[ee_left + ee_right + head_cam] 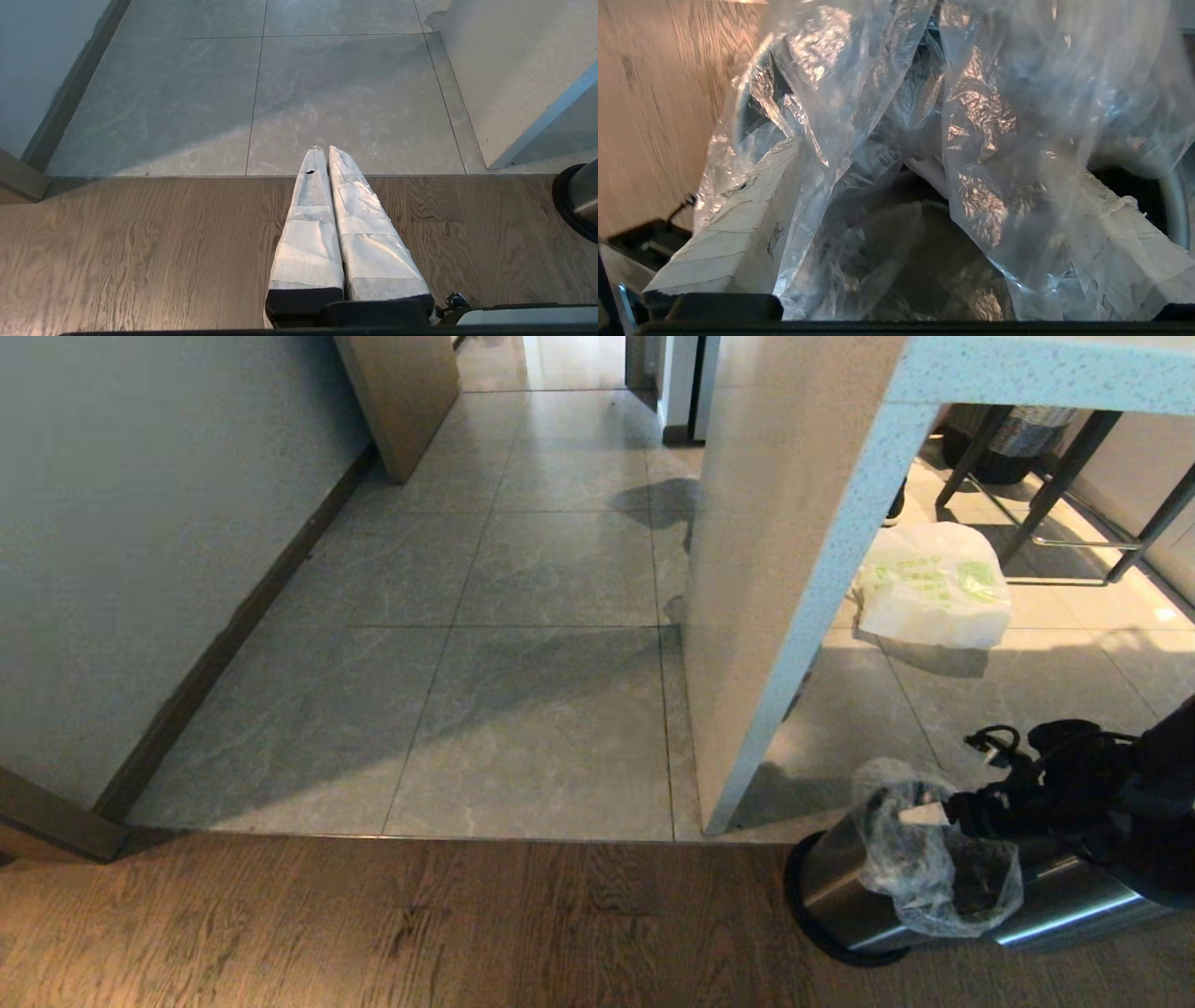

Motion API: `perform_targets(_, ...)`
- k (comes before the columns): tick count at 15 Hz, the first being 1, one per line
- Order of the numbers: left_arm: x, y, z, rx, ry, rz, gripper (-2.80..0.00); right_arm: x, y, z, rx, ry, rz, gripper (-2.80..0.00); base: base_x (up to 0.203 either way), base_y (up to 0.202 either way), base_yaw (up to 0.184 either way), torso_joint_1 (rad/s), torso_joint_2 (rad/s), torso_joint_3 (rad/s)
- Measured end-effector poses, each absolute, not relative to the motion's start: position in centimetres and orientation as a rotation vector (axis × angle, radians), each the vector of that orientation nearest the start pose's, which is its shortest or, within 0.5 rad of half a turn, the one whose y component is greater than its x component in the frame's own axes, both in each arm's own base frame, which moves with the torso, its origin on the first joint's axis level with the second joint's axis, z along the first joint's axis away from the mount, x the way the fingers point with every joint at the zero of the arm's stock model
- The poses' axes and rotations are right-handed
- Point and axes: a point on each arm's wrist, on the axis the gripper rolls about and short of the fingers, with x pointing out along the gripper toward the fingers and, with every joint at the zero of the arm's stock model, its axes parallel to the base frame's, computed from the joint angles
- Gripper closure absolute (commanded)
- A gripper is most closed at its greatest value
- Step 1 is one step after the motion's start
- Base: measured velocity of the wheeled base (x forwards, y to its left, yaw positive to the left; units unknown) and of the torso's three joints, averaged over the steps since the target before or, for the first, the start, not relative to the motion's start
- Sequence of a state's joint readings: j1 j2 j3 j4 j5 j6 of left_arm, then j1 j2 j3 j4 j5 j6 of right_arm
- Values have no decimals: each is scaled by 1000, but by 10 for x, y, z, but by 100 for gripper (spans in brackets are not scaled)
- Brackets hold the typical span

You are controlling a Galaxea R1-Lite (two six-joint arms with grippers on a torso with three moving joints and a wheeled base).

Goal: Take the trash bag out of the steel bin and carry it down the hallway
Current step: Pick up the trash bag

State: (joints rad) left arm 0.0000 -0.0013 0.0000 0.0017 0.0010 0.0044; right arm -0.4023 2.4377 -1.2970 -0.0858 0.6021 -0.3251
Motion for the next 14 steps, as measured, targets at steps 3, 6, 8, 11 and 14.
perform_targets(3, -23, 0, 75, 4, 0, 1, 0, 390, -154, -21, 181, 874, 335, -280, 0, 0, 0, 0, 0, 0)
perform_targets(6, -23, 0, 75, 5, 0, 1, 0, 392, -152, -25, 181, 880, 339, -280, 0, 0, 0, 0, 0, 0)
perform_targets(8, -23, 0, 75, 5, 0, 1, 0, 393, -150, -29, 187, 887, 347, -280, 0, 0, 0, 0, 0, 0)
perform_targets(11, -23, 0, 75, 4, 0, 1, 0, 397, -147, -28, 174, 875, 357, -280, 0, 0, 0, 0, 0, 0)
perform_targets(14, -23, 0, 75, 5, 0, 1, 0, 398, -143, -29, 173, 872, 371, 0, 0, 0, 0, 0, 0, 0)
